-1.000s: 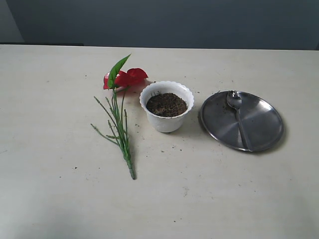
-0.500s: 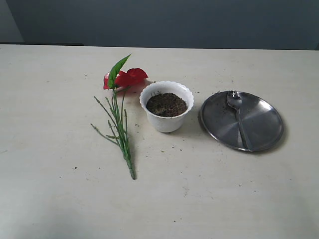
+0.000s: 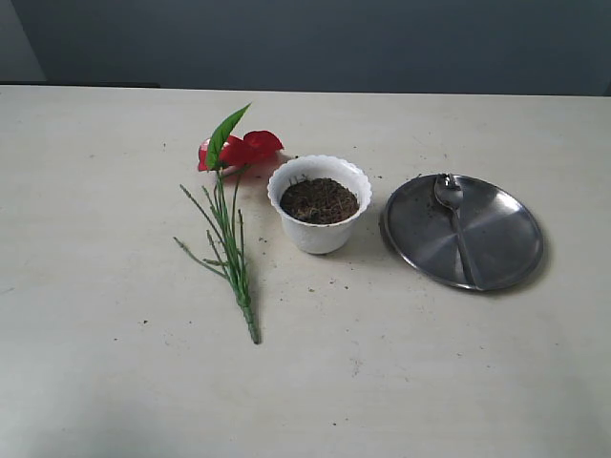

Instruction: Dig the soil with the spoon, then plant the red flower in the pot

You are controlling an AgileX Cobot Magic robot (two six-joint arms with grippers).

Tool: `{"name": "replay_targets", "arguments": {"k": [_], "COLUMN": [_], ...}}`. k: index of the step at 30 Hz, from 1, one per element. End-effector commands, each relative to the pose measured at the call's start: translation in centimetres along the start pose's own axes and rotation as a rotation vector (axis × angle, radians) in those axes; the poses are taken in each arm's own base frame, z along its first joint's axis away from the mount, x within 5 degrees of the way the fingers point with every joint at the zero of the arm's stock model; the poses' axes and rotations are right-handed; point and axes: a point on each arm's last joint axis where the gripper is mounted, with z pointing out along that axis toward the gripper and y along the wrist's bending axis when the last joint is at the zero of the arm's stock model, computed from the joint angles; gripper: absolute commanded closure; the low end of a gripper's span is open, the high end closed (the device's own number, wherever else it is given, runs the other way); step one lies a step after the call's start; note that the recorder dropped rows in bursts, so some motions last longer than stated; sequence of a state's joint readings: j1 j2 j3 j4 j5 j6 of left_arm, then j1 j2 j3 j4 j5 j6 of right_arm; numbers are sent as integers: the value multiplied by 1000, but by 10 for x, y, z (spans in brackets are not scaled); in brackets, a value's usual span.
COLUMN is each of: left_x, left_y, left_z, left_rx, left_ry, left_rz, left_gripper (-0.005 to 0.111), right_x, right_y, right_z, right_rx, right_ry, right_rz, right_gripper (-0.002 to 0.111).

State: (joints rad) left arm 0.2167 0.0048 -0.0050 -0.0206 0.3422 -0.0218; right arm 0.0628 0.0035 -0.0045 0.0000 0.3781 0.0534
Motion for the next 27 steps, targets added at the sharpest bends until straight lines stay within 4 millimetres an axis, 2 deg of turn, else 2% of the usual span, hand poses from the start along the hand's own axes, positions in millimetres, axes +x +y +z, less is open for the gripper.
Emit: {"name": "replay_targets", "arguments": {"k": [1, 10, 13, 21, 27], "left_x": [1, -1, -5, -21, -40], "left_y": [0, 1, 0, -1, 0], "left_z": [0, 0, 0, -3, -10], "left_rx": [0, -12, 6, 11, 13], "left_ry": [-6, -21, -68, -247, -474], "left_rz": [-1, 33, -16, -32, -32], "left_gripper": [107, 107, 107, 107, 107], "right_x": [0, 0, 0, 0, 0], "right_y": [0, 0, 0, 0, 0], "right_z": [0, 0, 0, 0, 0], "right_rx": [-4, -4, -4, -4, -4], "right_ry": [-13, -12, -12, -12, -12], "right_rz": [-5, -5, -5, -5, -5], "right_gripper": [108, 108, 108, 108, 108]}}
